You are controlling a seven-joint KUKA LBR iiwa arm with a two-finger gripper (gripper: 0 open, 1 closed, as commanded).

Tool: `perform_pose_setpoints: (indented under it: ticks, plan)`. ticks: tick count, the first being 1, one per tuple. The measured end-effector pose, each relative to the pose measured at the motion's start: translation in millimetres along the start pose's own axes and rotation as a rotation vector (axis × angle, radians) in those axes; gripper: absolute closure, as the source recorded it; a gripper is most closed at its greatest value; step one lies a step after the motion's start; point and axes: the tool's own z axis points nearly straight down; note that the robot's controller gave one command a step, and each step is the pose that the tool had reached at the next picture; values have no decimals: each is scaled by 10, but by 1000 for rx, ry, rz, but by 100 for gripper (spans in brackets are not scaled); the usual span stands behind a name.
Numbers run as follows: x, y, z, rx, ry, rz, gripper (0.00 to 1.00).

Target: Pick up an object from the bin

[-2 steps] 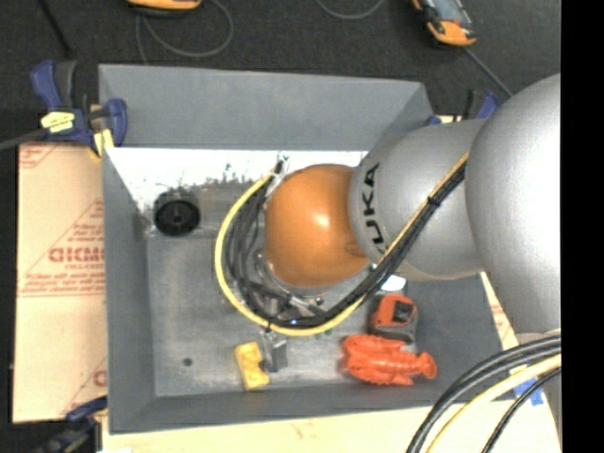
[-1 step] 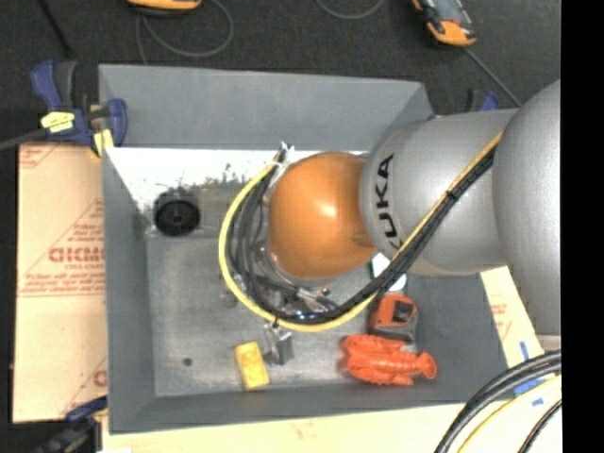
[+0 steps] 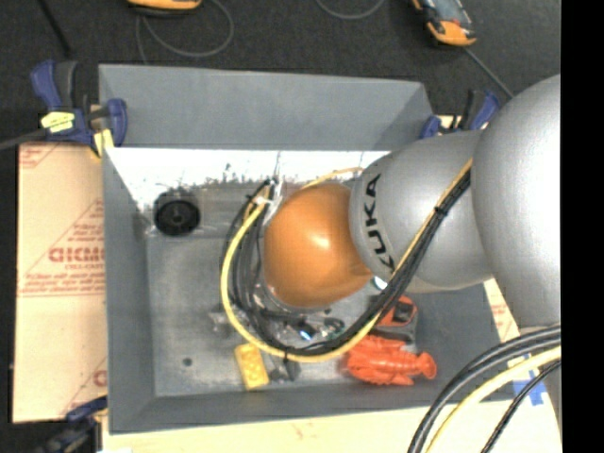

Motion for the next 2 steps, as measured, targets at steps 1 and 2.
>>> perform_pose_setpoints:
  ticks: [1, 2]
  plan:
    - [41, -63, 277, -4, 0, -125, 100]
    - [41, -63, 277, -4, 0, -125, 100]
